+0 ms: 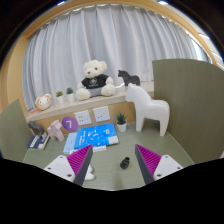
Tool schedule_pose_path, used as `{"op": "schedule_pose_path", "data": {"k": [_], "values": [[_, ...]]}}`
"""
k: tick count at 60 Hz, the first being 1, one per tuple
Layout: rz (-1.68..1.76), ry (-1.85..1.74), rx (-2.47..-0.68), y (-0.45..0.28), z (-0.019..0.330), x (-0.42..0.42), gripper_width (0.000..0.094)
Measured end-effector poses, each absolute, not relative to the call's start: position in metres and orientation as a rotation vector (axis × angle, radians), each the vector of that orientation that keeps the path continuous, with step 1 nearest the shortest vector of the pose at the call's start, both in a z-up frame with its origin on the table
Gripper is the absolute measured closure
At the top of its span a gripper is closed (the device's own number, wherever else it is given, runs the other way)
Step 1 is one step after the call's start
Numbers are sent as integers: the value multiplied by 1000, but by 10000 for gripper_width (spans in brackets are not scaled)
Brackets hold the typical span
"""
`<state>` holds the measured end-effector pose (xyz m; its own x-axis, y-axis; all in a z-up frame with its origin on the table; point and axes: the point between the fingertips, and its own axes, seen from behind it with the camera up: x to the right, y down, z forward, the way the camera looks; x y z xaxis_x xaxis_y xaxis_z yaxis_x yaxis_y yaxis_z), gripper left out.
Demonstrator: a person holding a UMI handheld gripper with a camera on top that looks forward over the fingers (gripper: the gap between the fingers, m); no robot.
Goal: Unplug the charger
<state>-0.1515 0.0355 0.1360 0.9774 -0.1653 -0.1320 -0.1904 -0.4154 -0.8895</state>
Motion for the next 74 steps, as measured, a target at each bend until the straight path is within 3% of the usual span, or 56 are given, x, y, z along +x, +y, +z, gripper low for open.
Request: {"op": "schedule_pose_path", "data": {"k": [12, 32, 74], "values": [[26, 219, -1952, -53, 182, -201, 79], [105, 114, -2038, -170, 166, -280, 81], [102, 6, -2063, -235, 160, -311, 79]]}}
